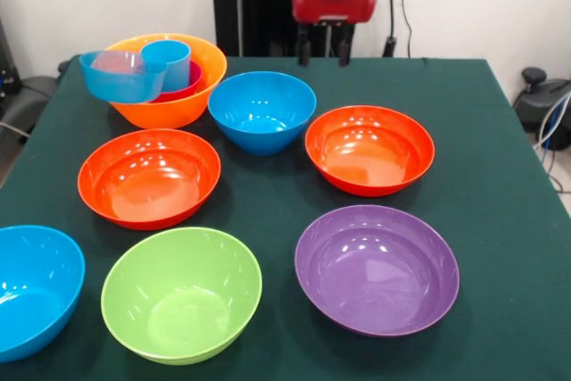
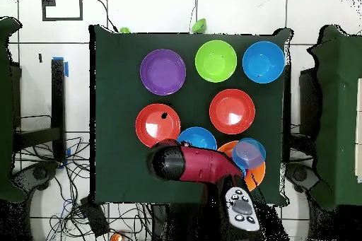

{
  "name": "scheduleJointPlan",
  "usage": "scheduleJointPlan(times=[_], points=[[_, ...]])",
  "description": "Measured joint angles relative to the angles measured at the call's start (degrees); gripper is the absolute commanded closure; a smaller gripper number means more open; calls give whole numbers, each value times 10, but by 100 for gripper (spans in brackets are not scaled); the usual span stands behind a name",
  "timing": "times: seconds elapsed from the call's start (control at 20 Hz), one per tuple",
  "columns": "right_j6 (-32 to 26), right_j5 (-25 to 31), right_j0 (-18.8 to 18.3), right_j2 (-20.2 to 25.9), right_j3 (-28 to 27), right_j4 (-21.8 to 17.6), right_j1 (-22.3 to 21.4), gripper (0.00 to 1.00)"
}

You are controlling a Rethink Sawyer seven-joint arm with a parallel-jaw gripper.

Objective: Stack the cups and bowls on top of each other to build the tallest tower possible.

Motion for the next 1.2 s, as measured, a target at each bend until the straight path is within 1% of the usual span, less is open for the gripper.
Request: scheduleJointPlan(times=[0.25,0.4,0.6,0.75,0.95,1.2], points=[[0,35,-34,12,-27,-27,13,0],[0,41,-47,19,-43,-45,23,0],[0,41,-61,31,-65,-73,47,0],[0,41,-65,39,-72,-84,61,0],[0,41,-74,57,-74,-89,78,0],[0,45,-81,81,-74,-89,83,0]])
